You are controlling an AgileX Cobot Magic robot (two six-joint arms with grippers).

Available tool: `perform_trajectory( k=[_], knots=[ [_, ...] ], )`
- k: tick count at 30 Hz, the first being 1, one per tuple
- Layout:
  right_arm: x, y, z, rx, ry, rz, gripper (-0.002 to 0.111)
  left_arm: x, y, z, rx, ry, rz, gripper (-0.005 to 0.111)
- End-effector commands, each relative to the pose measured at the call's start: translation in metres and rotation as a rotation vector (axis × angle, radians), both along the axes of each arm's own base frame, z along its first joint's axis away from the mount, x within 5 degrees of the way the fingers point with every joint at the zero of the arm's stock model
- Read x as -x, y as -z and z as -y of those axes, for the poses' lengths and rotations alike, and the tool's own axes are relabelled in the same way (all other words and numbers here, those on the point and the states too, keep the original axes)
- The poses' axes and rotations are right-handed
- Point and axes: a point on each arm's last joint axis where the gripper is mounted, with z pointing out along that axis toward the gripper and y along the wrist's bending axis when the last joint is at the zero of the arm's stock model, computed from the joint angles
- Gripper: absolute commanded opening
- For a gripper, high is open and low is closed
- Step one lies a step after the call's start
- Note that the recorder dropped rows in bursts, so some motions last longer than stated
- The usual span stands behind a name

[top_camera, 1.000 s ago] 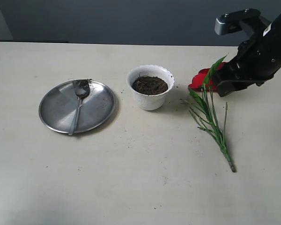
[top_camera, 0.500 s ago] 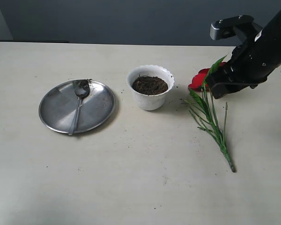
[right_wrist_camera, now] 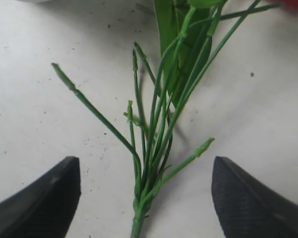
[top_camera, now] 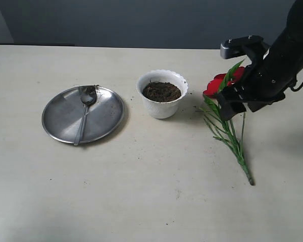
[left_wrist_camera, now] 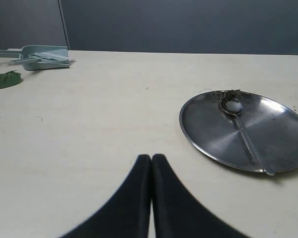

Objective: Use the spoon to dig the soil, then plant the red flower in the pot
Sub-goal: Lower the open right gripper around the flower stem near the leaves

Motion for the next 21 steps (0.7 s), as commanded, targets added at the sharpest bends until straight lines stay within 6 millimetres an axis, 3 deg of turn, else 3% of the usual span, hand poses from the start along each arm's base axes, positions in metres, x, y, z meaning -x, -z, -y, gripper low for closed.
perform_trajectory(
  k=[1,4,10,21],
  knots=[
    [-0.006,0.013,-0.001,0.011,0.004,-0.014,0.070,0.000,0.001,0.000,0.006,0.005,0.008,0.000],
    [-0.012,0.021,-0.003,0.005,0.013,0.008,0.070,0.000,0.001,0.000,0.006,0.005,0.008,0.000],
    [-0.027,0.017,-0.008,-0.070,0.071,0.166,0.070,0.000,0.001,0.000,0.006,0.005,0.008,0.000],
    [-0.021,0.023,-0.009,-0.067,0.082,0.067,0.073,0.000,0.001,0.000,0.006,0.005,0.008,0.000]
  ],
)
